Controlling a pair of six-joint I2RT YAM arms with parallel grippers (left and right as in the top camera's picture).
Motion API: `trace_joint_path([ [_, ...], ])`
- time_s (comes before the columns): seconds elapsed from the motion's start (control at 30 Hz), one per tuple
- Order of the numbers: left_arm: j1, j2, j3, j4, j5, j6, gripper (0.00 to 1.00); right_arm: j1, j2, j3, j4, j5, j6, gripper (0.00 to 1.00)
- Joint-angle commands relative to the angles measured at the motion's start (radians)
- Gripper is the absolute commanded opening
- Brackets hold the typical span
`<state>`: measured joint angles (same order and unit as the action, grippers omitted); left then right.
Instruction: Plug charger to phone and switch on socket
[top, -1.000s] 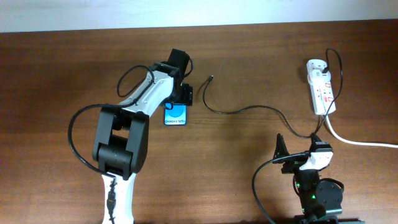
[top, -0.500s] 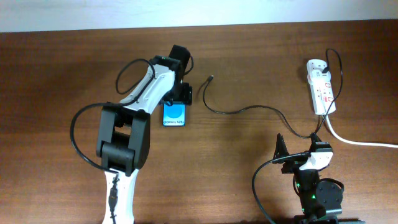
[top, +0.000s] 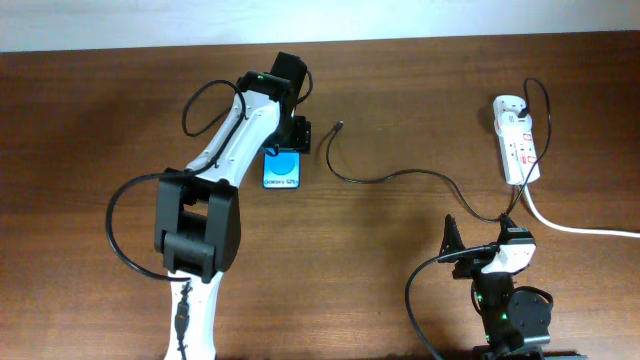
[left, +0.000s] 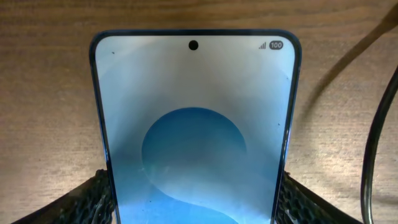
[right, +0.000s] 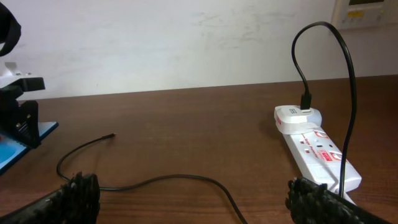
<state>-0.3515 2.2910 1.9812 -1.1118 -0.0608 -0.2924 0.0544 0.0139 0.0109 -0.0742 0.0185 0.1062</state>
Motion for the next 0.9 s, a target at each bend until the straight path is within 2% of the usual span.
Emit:
trace_joint_path([
  [0.0,0.001,0.0,0.072,-0.029,-0.007,-0.006,0.58,0.006,-0.008,-0.005,-0.006,0.009,0.006,0.98],
  [0.37,0.002,0.0,0.15,-0.062,0.068,-0.006,0.6,0.006,-0.008,-0.005,-0.001,0.0,0.006,0.98],
  [0.5,0.01,0.0,0.195,-0.075,0.077,-0.006,0.59,0.005,-0.007,-0.002,0.048,-0.045,0.006,0.98],
  [0.7,0.047,-0.001,0.305,-0.121,0.155,-0.007,0.56,0.002,0.098,0.137,0.047,-0.044,-0.051,0.98],
  [0.77,0.068,-0.001,0.336,-0.121,0.208,-0.007,0.49,0.003,0.221,0.24,0.033,-0.045,-0.051,0.98],
  [0.87,0.098,-0.001,0.365,-0.121,0.261,-0.007,0.28,0.003,0.421,0.409,-0.024,-0.105,-0.122,0.98],
])
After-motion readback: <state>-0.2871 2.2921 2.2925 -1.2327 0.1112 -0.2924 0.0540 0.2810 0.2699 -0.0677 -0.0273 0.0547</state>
